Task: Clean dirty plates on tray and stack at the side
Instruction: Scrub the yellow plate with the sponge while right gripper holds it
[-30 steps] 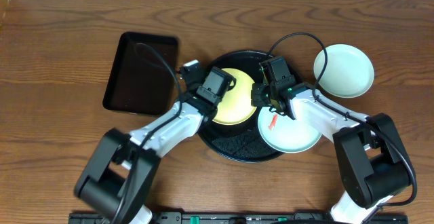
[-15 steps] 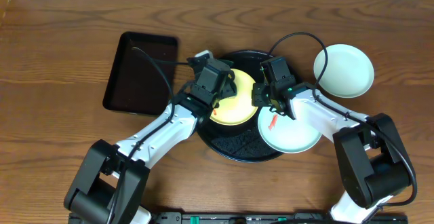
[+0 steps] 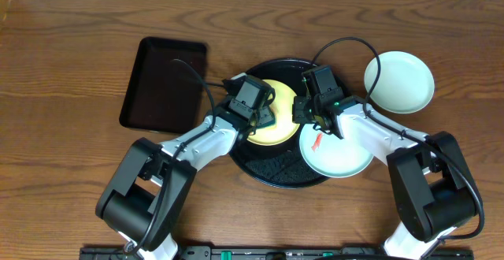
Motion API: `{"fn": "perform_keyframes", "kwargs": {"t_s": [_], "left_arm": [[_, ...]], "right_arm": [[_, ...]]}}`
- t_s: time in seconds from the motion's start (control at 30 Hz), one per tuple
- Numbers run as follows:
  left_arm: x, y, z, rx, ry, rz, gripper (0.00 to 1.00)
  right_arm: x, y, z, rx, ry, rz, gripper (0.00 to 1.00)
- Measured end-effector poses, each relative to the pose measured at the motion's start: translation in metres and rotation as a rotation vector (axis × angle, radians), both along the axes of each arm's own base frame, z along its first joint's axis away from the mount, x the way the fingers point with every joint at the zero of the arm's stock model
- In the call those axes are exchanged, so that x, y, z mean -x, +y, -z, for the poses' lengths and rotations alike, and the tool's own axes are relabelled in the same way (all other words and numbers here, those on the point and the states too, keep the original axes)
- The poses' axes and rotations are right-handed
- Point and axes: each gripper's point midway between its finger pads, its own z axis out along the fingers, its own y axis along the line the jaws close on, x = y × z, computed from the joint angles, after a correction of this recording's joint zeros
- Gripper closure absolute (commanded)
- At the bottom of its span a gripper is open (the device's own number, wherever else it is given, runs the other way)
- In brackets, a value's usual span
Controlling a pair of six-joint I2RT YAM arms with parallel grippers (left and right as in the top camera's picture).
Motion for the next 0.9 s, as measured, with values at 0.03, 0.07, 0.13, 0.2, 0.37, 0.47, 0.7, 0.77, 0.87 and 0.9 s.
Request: {"fn": "perform_keyframes", "kwargs": {"t_s": [0.03, 0.07, 0.13, 0.2, 0.37, 0.47, 0.7, 0.77, 0.87, 0.9], "left_arm": [[0.001, 0.002, 0.001, -0.014, 0.005, -0.009, 0.92], [0.002, 0.005, 0.002, -0.032, 0.011, -0.019, 0.92], [0.003, 0.010, 0.002, -0.057, 0.015, -0.033, 0.92], [0.004, 0.016, 0.003, -0.084, 0.019, -0.049, 0.92], [0.006, 0.030, 0.002, -0.151, 0.016, -0.087, 0.92], [0.005, 0.039, 0.000, -0.198, 0.002, -0.096, 0.92], [-0.003, 0.056, -0.012, -0.298, -0.064, -0.116, 0.92], [-0.007, 0.060, -0.018, -0.315, -0.090, -0.126, 0.92], [-0.012, 0.067, -0.029, -0.326, -0.126, -0.146, 0.92], [-0.013, 0.068, -0.033, -0.323, -0.136, -0.150, 0.92]], "right_arm": [[0.000, 0.000, 0.000, 0.000, 0.000, 0.000, 0.99], [0.000, 0.000, 0.000, 0.000, 0.000, 0.000, 0.99], [0.000, 0.000, 0.000, -0.001, 0.000, 0.000, 0.99], [0.000, 0.000, 0.000, -0.001, 0.000, -0.001, 0.99], [0.000, 0.000, 0.000, 0.000, 0.002, 0.000, 0.99], [0.001, 0.000, 0.000, 0.001, 0.006, -0.001, 0.99], [0.003, 0.001, 0.001, -0.002, 0.014, -0.004, 0.99], [0.003, 0.001, 0.001, -0.002, 0.014, -0.005, 0.99], [0.003, 0.001, 0.001, -0.002, 0.014, -0.005, 0.99], [0.003, 0.001, 0.001, -0.002, 0.014, -0.005, 0.99]]}}
